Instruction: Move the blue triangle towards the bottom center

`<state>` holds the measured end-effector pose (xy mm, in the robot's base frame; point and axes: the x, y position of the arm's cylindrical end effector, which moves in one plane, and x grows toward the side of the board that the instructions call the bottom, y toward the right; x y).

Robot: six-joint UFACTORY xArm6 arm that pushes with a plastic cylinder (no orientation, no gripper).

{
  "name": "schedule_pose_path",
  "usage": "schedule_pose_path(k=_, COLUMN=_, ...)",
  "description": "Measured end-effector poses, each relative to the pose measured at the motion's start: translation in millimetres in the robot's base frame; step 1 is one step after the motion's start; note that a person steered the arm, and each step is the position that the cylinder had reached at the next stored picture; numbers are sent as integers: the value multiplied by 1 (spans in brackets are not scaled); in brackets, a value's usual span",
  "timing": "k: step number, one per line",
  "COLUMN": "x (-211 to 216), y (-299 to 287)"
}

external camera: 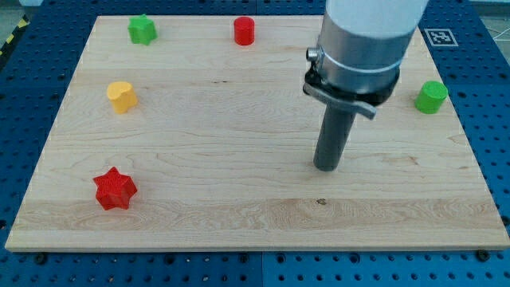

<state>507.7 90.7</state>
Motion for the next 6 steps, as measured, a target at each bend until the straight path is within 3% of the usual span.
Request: schedule_pose_path(k=6, x=-300, y=-12)
